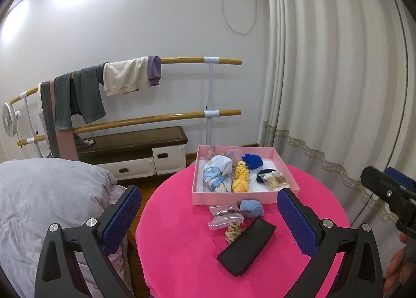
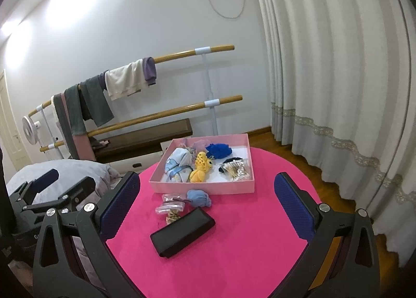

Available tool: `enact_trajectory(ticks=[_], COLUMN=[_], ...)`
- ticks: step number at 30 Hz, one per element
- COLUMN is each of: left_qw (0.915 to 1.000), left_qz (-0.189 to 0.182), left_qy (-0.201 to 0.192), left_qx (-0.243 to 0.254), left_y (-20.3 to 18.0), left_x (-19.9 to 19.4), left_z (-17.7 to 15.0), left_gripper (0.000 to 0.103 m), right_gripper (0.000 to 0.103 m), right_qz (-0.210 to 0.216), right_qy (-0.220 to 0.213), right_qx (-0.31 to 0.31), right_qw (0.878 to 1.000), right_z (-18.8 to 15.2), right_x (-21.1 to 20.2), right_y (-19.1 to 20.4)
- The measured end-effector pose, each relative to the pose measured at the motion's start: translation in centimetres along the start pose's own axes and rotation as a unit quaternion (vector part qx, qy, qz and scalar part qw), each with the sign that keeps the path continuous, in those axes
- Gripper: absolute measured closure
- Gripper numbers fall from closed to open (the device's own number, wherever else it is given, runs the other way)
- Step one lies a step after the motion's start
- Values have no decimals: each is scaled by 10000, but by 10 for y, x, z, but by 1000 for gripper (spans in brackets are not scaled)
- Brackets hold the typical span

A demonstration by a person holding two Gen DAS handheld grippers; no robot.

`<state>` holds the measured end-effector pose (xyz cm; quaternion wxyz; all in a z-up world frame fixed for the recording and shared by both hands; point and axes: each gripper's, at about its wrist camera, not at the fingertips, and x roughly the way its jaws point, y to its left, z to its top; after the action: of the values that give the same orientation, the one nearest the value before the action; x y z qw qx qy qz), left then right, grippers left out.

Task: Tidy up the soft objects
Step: 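Open both tools and withdraw them from the pink box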

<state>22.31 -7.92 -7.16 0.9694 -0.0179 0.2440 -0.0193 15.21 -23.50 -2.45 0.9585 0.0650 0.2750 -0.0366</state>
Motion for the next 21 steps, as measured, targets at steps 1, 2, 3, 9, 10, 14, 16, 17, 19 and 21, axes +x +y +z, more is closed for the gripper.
enact_trajectory(ticks=[1, 2, 3, 9, 10, 14, 16, 17, 19, 21], left_qw=[10000, 10000, 10000, 9999, 9998, 9997, 9996, 9995, 9994, 9993], left_qz=[-3, 9, 12, -35, -47, -70, -94, -102, -102, -129], left_qy=[5, 16, 31, 145, 166, 226, 257, 272, 302, 345], left_qx=[9, 21, 27, 51, 57, 82, 77, 82, 97, 116], left_y=[-1, -2, -5, -11, -13, -14, -14, -14, -13, -13], left_x=[-2, -3, -1, -1, 0, 5, 8, 10, 12, 16], left_z=[0, -1, 0, -4, -4, -4, -4, -4, -5, -6], left_gripper=[0, 0, 0, 0, 0, 0, 0, 0, 0, 0], right_gripper=[0, 0, 0, 0, 0, 0, 0, 0, 0, 0], right_qz=[-1, 5, 5, -12, -14, -28, -40, -44, -53, -60], right_qy=[15, 24, 37, 86, 94, 117, 134, 145, 174, 204], right_qx=[15, 29, 50, 165, 183, 229, 234, 242, 273, 286], right_qw=[10000, 10000, 10000, 9998, 9998, 9997, 9996, 9996, 9995, 9994], right_z=[-2, -3, -5, -11, -12, -14, -13, -13, -14, -13], right_x=[0, -1, 0, -1, 0, 2, 3, 5, 7, 11], right_y=[-1, -3, -5, -19, -22, -30, -32, -33, -34, -36])
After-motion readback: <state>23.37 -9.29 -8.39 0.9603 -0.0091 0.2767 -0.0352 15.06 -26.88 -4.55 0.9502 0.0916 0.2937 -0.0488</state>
